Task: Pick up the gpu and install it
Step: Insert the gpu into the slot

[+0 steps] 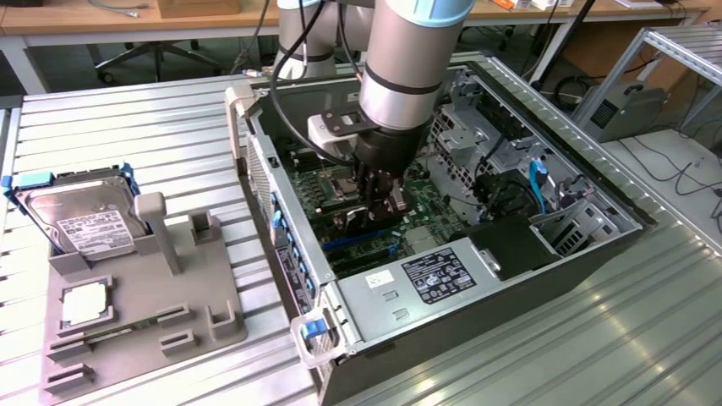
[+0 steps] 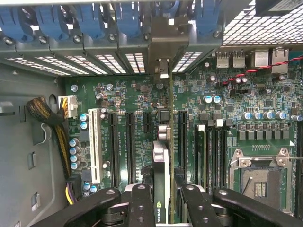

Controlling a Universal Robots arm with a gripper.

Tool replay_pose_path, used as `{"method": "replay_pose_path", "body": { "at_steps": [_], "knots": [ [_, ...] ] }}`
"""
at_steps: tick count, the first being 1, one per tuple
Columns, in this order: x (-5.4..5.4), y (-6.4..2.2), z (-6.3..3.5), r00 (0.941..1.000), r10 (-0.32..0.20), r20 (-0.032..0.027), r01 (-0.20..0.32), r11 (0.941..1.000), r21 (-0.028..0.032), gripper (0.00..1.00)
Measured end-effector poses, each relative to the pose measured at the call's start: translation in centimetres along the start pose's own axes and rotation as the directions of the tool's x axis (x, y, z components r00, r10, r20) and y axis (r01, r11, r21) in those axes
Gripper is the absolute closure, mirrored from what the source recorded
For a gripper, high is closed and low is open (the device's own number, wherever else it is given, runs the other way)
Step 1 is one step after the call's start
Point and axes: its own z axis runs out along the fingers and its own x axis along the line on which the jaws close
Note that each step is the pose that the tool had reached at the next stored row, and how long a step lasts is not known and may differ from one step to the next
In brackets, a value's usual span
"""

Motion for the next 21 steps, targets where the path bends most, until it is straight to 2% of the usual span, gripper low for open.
{"method": "replay_pose_path", "body": {
  "at_steps": [13,15,16,18,20,21],
  "knots": [
    [-0.08,0.0,0.0,1.0,-0.001,0.0,0.001,1.0,0.0,0.73],
    [-0.08,0.0,0.33,1.0,-0.005,-0.0001,0.005,1.0,0.0,0.73],
    [-0.09,0.0,0.36,1.0,-0.005,0.0063,0.005,1.0,0.0,0.73],
    [-0.09,0.0,0.46,1.0,-0.005,0.0062,0.005,1.0,-0.0002,0.73],
    [-0.09,0.0,0.51,1.0,-0.005,0.0086,0.005,1.0,-0.0001,0.73],
    [-0.08,0.0,0.53,0.9998,-0.005,0.017,0.005,1.0,-0.0003,0.73]
  ]
}}
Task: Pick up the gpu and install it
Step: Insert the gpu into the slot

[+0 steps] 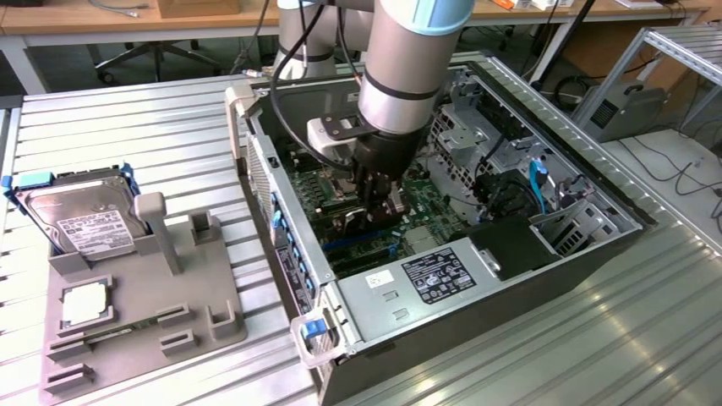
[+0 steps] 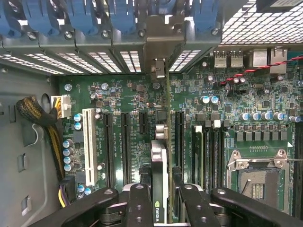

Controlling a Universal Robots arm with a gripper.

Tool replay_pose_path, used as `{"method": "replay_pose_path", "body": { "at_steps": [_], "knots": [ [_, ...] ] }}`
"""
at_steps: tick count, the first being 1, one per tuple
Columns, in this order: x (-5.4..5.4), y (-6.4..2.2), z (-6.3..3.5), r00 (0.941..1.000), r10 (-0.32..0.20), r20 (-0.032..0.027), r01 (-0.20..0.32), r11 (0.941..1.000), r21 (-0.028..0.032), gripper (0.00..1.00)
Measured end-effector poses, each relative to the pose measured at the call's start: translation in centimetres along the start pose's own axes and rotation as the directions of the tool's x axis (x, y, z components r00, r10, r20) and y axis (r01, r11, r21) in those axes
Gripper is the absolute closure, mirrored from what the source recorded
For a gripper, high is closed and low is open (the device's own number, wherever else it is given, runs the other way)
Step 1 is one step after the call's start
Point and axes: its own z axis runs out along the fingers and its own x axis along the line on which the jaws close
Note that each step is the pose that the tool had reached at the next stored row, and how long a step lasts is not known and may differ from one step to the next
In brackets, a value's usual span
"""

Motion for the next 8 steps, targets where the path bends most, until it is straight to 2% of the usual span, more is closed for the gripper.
{"method": "replay_pose_path", "body": {
  "at_steps": [8],
  "knots": [
    [0.01,0.0,0.26,1.0,0.0,-0.0016,0.0,1.0,0.0,0.73]
  ]
}}
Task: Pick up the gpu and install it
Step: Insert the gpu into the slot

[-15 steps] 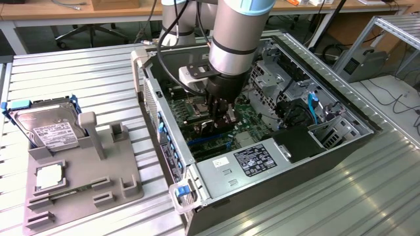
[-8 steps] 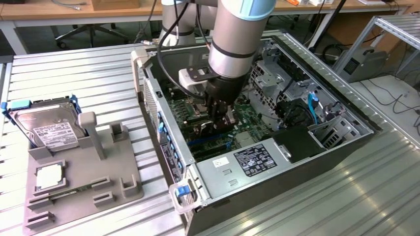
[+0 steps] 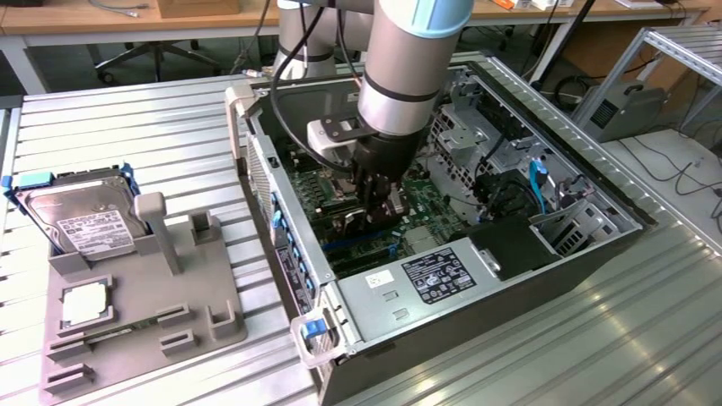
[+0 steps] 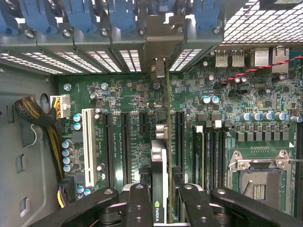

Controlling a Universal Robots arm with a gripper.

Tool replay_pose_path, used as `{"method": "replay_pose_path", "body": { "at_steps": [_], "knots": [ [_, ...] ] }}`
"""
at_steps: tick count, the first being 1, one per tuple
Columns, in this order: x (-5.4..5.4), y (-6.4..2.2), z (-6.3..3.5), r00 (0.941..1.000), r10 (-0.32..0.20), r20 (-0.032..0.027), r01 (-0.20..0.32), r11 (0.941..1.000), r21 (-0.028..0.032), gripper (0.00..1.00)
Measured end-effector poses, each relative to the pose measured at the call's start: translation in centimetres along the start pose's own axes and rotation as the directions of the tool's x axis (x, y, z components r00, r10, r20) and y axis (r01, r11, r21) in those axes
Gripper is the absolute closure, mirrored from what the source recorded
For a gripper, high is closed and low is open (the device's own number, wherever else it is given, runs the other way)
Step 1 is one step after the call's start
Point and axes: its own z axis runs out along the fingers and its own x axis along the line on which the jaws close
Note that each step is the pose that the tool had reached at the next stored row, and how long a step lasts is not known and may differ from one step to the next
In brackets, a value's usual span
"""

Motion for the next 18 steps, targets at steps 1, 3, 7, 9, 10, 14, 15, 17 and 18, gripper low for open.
{"method": "replay_pose_path", "body": {
  "at_steps": [1,3,7,9,10,14,15,17,18],
  "knots": [
    [0.0,0.0,0.0,1.0,0.0,-0.0001,0.0,1.0,-0.0001,0.73],
    [0.0,0.0,0.01,1.0,0.0,0.0,0.0,1.0,0.0,0.73],
    [0.0,0.0,0.03,1.0,0.0,0.0,0.0,1.0,0.0,0.73],
    [0.0,0.0,0.03,1.0,0.0,0.0,0.0,1.0,0.0,0.73],
    [0.0,0.0,0.03,1.0,0.0,-0.0001,0.0,1.0,0.0,0.73],
    [0.0,0.0,0.06,1.0,0.0,0.001,0.0,1.0,0.0001,0.73],
    [0.0,0.0,0.09,1.0,0.0,0.0015,0.0,1.0,0.0003,0.73],
    [0.0,0.0,0.09,1.0,0.0,0.0014,0.0,1.0,0.0002,0.73],
    [0.0,0.0,0.09,1.0,0.0,0.0015,0.0,1.0,0.0002,0.73]
  ]
}}
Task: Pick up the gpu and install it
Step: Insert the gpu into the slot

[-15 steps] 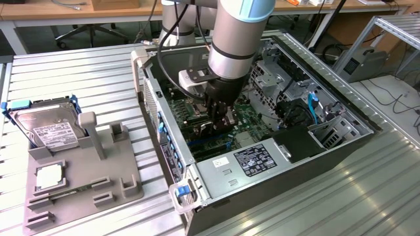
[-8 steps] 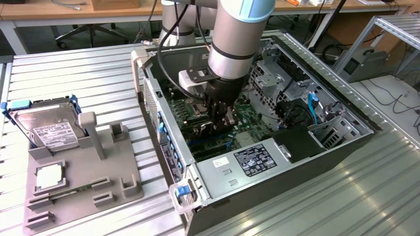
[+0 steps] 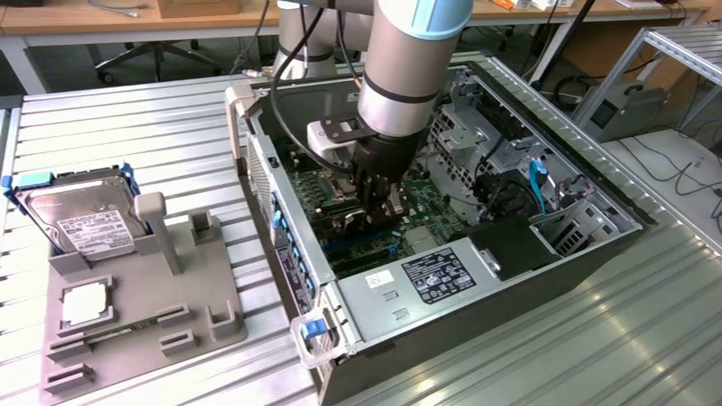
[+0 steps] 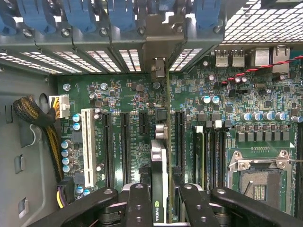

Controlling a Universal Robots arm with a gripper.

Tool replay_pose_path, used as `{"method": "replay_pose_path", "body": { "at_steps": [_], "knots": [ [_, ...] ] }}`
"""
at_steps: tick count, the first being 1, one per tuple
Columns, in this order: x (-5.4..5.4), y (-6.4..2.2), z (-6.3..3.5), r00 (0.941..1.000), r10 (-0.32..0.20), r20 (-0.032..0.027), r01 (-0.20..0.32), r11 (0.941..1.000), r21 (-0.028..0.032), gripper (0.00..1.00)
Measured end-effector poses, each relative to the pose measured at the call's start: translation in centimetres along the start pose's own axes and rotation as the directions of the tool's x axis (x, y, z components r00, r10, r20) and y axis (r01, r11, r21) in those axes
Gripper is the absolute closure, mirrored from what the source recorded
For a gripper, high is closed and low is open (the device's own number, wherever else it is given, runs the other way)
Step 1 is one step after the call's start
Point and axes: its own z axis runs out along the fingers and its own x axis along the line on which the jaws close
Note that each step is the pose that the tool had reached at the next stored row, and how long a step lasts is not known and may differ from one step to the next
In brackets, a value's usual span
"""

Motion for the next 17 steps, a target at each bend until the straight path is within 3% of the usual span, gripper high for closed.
{"method": "replay_pose_path", "body": {
  "at_steps": [17],
  "knots": [
    [0.0,0.0,0.25,1.0,0.0,0.0001,0.0,1.0,0.0001,0.73]
  ]
}}
